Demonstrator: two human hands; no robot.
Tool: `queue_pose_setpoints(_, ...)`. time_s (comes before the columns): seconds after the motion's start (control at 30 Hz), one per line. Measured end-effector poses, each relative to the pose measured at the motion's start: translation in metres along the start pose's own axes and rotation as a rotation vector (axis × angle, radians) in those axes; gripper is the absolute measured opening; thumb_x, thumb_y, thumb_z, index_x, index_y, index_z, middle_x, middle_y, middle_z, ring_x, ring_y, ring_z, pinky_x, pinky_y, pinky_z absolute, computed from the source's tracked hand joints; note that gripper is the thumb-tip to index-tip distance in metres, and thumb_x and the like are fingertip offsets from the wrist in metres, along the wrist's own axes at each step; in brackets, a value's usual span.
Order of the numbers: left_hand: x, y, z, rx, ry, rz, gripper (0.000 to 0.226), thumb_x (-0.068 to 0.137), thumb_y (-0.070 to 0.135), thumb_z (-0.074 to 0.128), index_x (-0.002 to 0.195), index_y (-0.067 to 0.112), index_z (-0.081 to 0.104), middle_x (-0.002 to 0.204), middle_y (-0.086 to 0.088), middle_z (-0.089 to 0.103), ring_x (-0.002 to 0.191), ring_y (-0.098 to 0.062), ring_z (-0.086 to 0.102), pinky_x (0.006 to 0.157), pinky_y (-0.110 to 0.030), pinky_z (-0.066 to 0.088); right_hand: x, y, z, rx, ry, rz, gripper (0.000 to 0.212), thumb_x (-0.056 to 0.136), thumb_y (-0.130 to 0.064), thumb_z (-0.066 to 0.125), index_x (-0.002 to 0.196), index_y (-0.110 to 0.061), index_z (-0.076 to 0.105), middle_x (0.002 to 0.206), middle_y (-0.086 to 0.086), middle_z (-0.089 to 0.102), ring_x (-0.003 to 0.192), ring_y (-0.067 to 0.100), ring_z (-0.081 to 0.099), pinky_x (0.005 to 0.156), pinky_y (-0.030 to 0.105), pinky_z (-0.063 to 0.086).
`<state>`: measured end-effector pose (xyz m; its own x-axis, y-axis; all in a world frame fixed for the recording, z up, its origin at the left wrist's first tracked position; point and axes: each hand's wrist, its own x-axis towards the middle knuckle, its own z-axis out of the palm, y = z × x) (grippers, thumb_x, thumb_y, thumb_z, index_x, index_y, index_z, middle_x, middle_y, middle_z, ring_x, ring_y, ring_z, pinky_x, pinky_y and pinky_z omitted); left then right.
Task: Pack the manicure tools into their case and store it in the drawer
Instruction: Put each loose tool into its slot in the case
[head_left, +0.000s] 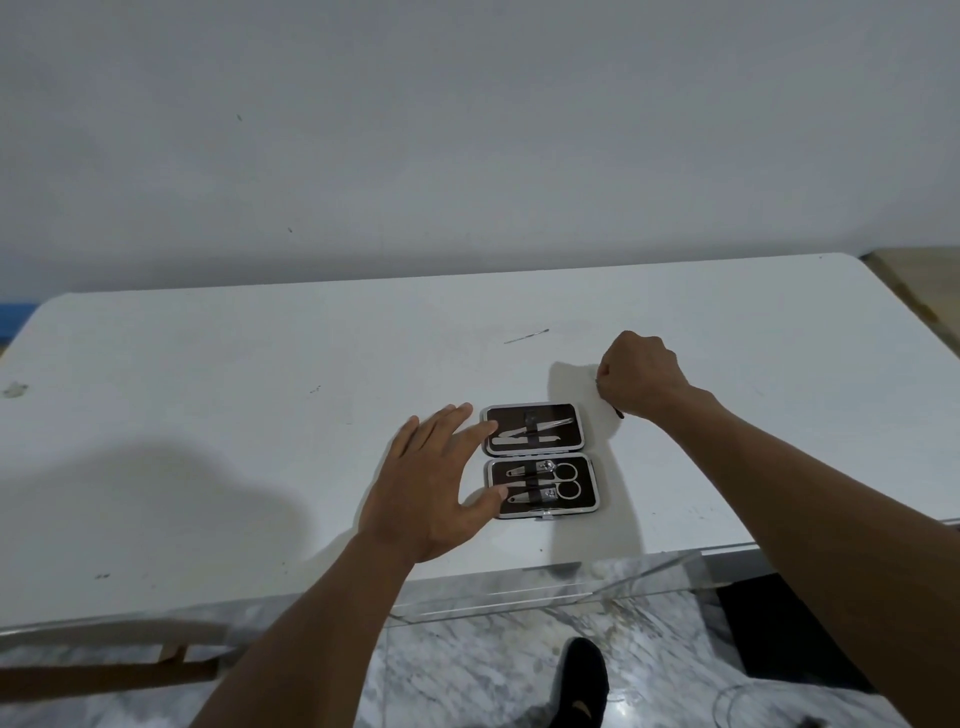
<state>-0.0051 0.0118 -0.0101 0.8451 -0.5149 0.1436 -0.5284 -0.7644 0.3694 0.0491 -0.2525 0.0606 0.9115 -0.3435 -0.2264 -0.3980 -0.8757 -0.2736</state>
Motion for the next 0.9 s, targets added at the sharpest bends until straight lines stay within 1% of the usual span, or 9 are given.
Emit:
queue_pose_setpoints(0.1, 0.0, 0.0, 0.0, 0.0, 0.001, 0.0, 0.068, 0.085, 0.063, 0.046, 0.146, 0.035, 0.034, 0.157, 0.005, 0.032, 0.146, -0.012, 0.022, 0.121, -0.043, 0.016, 0.0, -0.001, 0.003, -0.025, -0.009, -0.011, 0.015, 0.072, 0.001, 0.063, 0.086, -0.001, 0.07, 0.082, 0.016, 0.07, 0.078, 0.034, 0.065, 0.067, 0.031, 0.054)
queue_pose_setpoints(0.17, 0.0, 0.001, 0.0, -0.01, 0.004, -0.002, 0.068, 0.085, 0.062, 0.047, 0.145, 0.034, 0.036, 0.157, 0.005, 0.033, 0.146, -0.013, 0.024, 0.121, -0.043, 0.016, 0.0, -0.004, 0.003, -0.037, -0.01, -0.014, 0.018, 0.071, 0.004, 0.063, 0.086, -0.002, 0.07, 0.084, 0.016, 0.071, 0.08, 0.034, 0.067, 0.068, 0.031, 0.054)
queue_pose_setpoints(0.3, 0.0, 0.001, 0.0, -0.001, 0.002, -0.001, 0.068, 0.085, 0.062, 0.047, 0.145, 0.034, 0.035, 0.157, 0.005, 0.032, 0.146, -0.012, 0.023, 0.121, -0.042, 0.015, 0.001, -0.011, -0.006, -0.047, -0.032, 0.022, 0.009, 0.072, 0.006, 0.061, 0.079, -0.001, 0.06, 0.077, 0.016, 0.06, 0.074, 0.034, 0.058, 0.063, 0.028, 0.044)
queue_pose_setpoints(0.43, 0.0, 0.001, -0.001, 0.0, -0.004, -0.008, 0.068, 0.084, 0.064, 0.046, 0.145, 0.036, 0.034, 0.157, 0.006, 0.031, 0.146, -0.011, 0.021, 0.122, -0.041, 0.014, 0.002, -0.015, -0.011, -0.074, -0.085, 0.042, 0.019, 0.068, 0.005, 0.059, 0.063, -0.006, 0.044, 0.062, 0.011, 0.051, 0.069, 0.033, 0.056, 0.055, 0.026, 0.041)
queue_pose_setpoints(0.53, 0.0, 0.001, -0.001, -0.001, -0.004, -0.008, 0.068, 0.084, 0.064, 0.045, 0.146, 0.036, 0.033, 0.157, 0.006, 0.031, 0.147, -0.011, 0.021, 0.122, -0.04, 0.013, 0.002, -0.016, -0.011, -0.067, -0.12, 0.038, 0.02, 0.068, 0.001, 0.062, 0.064, -0.007, 0.045, 0.061, 0.009, 0.052, 0.066, 0.03, 0.056, 0.048, 0.021, 0.036)
queue_pose_setpoints(0.63, 0.0, 0.001, -0.001, -0.003, -0.005, -0.009, 0.068, 0.084, 0.064, 0.045, 0.146, 0.037, 0.033, 0.158, 0.006, 0.03, 0.147, -0.01, 0.02, 0.122, -0.04, 0.012, 0.002, -0.017, -0.009, -0.047, -0.13, 0.038, 0.02, 0.067, -0.001, 0.064, 0.065, -0.008, 0.046, 0.062, 0.009, 0.053, 0.063, 0.028, 0.056, 0.047, 0.02, 0.035)
queue_pose_setpoints(0.73, 0.0, 0.001, -0.001, -0.007, -0.007, -0.008, 0.068, 0.085, 0.064, 0.046, 0.146, 0.037, 0.033, 0.158, 0.006, 0.03, 0.147, -0.01, 0.02, 0.122, -0.039, 0.012, 0.0, -0.018, -0.009, -0.043, -0.112, 0.044, 0.022, 0.07, 0.0, 0.063, 0.063, -0.008, 0.043, 0.062, 0.009, 0.052, 0.065, 0.03, 0.057, 0.049, 0.021, 0.038)
queue_pose_setpoints(0.8, 0.0, 0.0, -0.001, 0.0, -0.007, -0.005, 0.068, 0.085, 0.064, 0.045, 0.146, 0.036, 0.033, 0.157, 0.006, 0.03, 0.147, -0.011, 0.02, 0.122, -0.04, 0.012, -0.002, -0.018, -0.01, -0.041, -0.089, 0.039, 0.022, 0.074, 0.003, 0.059, 0.063, -0.007, 0.042, 0.062, 0.009, 0.05, 0.069, 0.032, 0.056, 0.056, 0.026, 0.041)
queue_pose_setpoints(0.9, 0.0, 0.0, -0.001, 0.0, -0.002, -0.004, 0.068, 0.085, 0.064, 0.046, 0.145, 0.036, 0.035, 0.157, 0.006, 0.032, 0.146, -0.011, 0.022, 0.121, -0.04, 0.014, -0.008, -0.015, -0.009, -0.045, -0.035, 0.013, 0.005, 0.079, 0.0, 0.059, 0.075, -0.001, 0.056, 0.073, 0.013, 0.057, 0.073, 0.034, 0.053, 0.067, 0.031, 0.047)
